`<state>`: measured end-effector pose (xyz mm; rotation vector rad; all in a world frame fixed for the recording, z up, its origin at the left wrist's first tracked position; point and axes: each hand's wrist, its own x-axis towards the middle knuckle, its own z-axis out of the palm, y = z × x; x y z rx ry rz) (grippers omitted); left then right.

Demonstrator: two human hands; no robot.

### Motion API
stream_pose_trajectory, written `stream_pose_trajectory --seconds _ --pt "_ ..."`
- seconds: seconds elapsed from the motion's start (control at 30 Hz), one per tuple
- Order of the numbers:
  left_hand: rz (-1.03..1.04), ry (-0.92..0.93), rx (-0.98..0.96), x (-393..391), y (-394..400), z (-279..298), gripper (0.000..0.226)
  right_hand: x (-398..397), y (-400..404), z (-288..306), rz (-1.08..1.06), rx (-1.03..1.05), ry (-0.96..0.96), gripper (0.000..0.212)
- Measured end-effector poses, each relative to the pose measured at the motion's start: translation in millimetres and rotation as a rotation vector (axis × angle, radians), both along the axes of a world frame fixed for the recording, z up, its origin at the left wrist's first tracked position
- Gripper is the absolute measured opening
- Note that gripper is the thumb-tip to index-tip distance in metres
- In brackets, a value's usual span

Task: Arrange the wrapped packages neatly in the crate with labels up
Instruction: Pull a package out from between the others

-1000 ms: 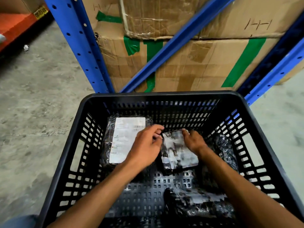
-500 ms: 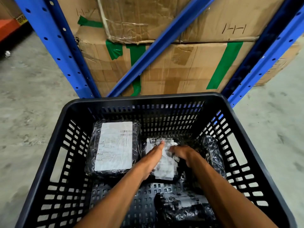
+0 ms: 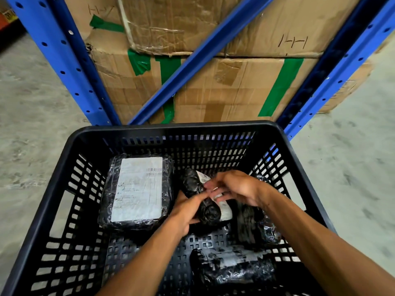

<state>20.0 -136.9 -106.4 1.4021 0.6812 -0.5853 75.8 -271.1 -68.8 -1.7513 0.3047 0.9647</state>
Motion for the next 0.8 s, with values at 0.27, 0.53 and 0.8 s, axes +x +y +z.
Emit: stream_pose_trajectory --seconds 0.27,0.53,0.8 --pt "0.096 -0.137 0.066 -5.0 1.1 9.9 0.035 -13.9 -26.3 5.5 0.072 -0.325 -0.153 0.032" --pt "0.094 -0.212 0.019 -4.8 16.3 23.6 0.029 -15.4 -31.3 -4.3 -0.142 -0.09 0.046 0.121" --pt "0.001 -0.11 0.212 4.8 10.8 22.5 0.027 -23.1 -22.2 -12.6 -0.22 -0.179 -0.055 0.088"
